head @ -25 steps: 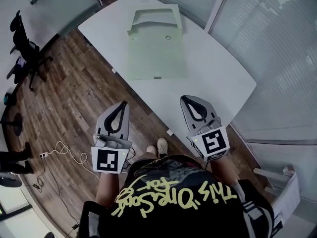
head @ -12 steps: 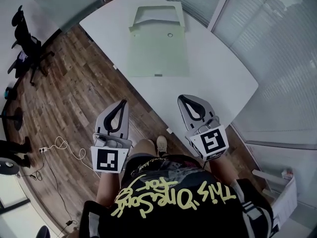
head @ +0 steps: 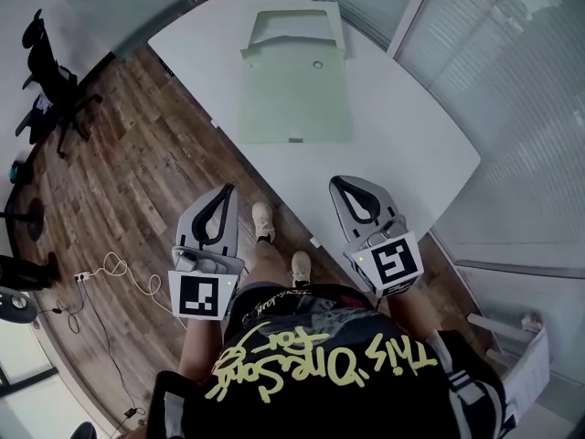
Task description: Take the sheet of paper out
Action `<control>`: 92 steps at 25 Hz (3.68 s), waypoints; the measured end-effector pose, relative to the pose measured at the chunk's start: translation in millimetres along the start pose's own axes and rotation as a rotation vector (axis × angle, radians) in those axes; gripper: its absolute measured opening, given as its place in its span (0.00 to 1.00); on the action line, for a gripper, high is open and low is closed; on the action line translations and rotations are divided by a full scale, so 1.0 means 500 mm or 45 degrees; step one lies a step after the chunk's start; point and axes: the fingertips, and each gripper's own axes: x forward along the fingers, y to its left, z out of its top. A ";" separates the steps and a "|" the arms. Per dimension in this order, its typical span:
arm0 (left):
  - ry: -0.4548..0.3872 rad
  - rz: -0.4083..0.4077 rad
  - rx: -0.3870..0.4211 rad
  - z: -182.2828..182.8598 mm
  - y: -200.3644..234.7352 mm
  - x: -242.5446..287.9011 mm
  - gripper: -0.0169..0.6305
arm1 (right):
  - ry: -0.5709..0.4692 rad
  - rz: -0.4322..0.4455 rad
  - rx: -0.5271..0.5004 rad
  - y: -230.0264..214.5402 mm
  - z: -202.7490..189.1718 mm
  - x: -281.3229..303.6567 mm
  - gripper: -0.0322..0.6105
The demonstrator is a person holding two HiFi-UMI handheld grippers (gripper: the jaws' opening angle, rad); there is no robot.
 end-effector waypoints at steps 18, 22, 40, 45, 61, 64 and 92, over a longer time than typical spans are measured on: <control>-0.030 -0.117 0.004 -0.002 0.077 0.110 0.04 | 0.025 -0.107 0.009 -0.045 0.010 0.088 0.06; -0.025 -0.156 0.006 -0.003 0.086 0.138 0.04 | 0.017 -0.125 -0.002 -0.061 0.019 0.108 0.06; 0.023 -0.271 -0.030 -0.045 0.150 0.302 0.04 | 0.091 -0.195 0.025 -0.142 0.019 0.221 0.06; 0.054 -0.280 -0.043 -0.065 0.174 0.332 0.04 | 0.099 -0.201 0.048 -0.152 0.013 0.264 0.06; 0.105 -0.318 -0.092 -0.120 0.223 0.450 0.04 | 0.047 -0.239 0.046 -0.223 0.027 0.379 0.06; 0.107 -0.328 -0.095 -0.126 0.232 0.468 0.04 | 0.047 -0.254 0.052 -0.237 0.031 0.395 0.06; 0.097 -0.530 -0.038 -0.132 0.324 0.632 0.04 | 0.033 -0.458 0.055 -0.335 0.065 0.529 0.06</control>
